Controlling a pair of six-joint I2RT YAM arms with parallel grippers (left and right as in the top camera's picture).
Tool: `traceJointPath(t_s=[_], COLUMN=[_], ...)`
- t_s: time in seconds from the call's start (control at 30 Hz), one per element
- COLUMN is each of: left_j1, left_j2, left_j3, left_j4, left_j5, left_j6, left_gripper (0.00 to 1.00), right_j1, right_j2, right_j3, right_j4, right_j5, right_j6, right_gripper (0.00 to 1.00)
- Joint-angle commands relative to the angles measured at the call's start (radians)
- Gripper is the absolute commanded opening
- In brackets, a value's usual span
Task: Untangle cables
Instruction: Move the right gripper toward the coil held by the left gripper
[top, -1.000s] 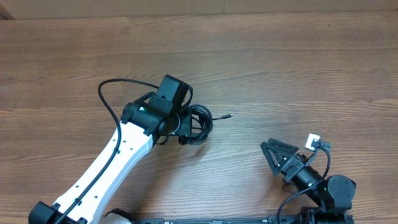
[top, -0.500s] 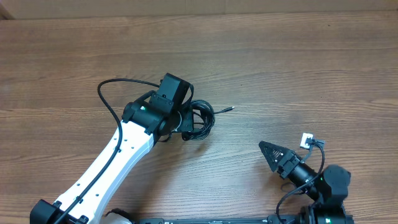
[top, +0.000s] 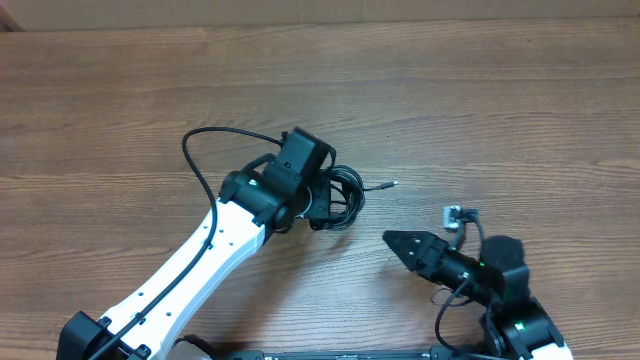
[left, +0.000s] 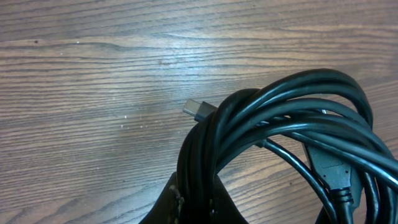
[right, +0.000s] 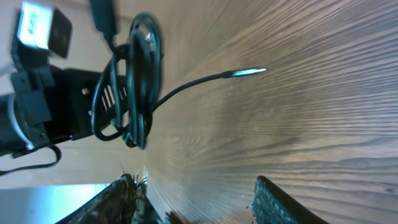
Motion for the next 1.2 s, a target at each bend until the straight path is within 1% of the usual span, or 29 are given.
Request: traceJointPath(t_s=[0.0, 0.13, 0.2, 0.23, 0.37, 0.43, 0.53, 0.63, 0.7, 0.77, 0.83, 0.97, 1.07, 1.17], left_j1=[-0.035, -0.053, -0.056, -0.056, -0.056, -0.056, -0.056, -0.056, -0.056, -0.054, -0.054, -0.054, -0.054, -0.054], left_j2=[0.001, 0.001, 0.001, 0.001, 0.001, 0.001, 0.001, 0.001, 0.001, 0.001, 0.0, 0.0, -0.004, -0.006], left_j3=[-0.005, -0.005, -0.005, -0.005, -0.005, -0.005, -0.005, -0.005, -0.005, -0.005, -0.004, -0.002, 0.002, 0.002], left_j4=[0.003, -0.005, -0.016, -0.021, -0.049, -0.058, -0.061, -0.069, -0.073, -0.087, -0.092, -0.086, -0.084, -0.082], left_j5=[-0.045, -0.057, -0.07, -0.076, -0.094, -0.094, -0.093, -0.091, -0.119, -0.211, -0.263, -0.257, -0.217, -0.201], left_j6=[-0.013, -0.012, -0.008, -0.004, 0.012, 0.026, 0.053, 0.087, 0.148, 0.158, 0.151, 0.152, 0.173, 0.222], left_gripper=[0.04, 0.04, 0.04, 0.04, 0.04, 0.04, 0.04, 0.04, 0.04, 0.04, 0.04, 0.04, 0.04, 0.04], right_j1=[0.1, 0.187, 0.218, 0.229, 0.238, 0.238, 0.238, 0.238, 0.238, 0.238, 0.238, 0.238, 0.238, 0.238], right_j2=[0.072, 0.171, 0.219, 0.241, 0.322, 0.357, 0.409, 0.446, 0.456, 0.458, 0.458, 0.458, 0.458, 0.458], right_j3=[0.086, 0.152, 0.17, 0.171, 0.171, 0.171, 0.171, 0.171, 0.171, 0.171, 0.171, 0.171, 0.171, 0.171], right_j4=[0.01, 0.024, 0.061, 0.092, 0.16, 0.177, 0.201, 0.217, 0.192, 0.136, 0.097, 0.06, 0.046, 0.044], right_j5=[0.185, 0.241, 0.257, 0.265, 0.285, 0.306, 0.321, 0.321, 0.332, 0.369, 0.407, 0.467, 0.48, 0.478], right_j6=[0.007, 0.026, 0.03, 0.031, 0.084, 0.087, 0.087, 0.087, 0.086, 0.087, 0.087, 0.086, 0.086, 0.085], right_gripper=[0.56, 0.53, 0.47, 0.47, 0.45, 0.41, 0.4, 0.24, 0.17, 0.16, 0.14, 0.14, 0.15, 0.22])
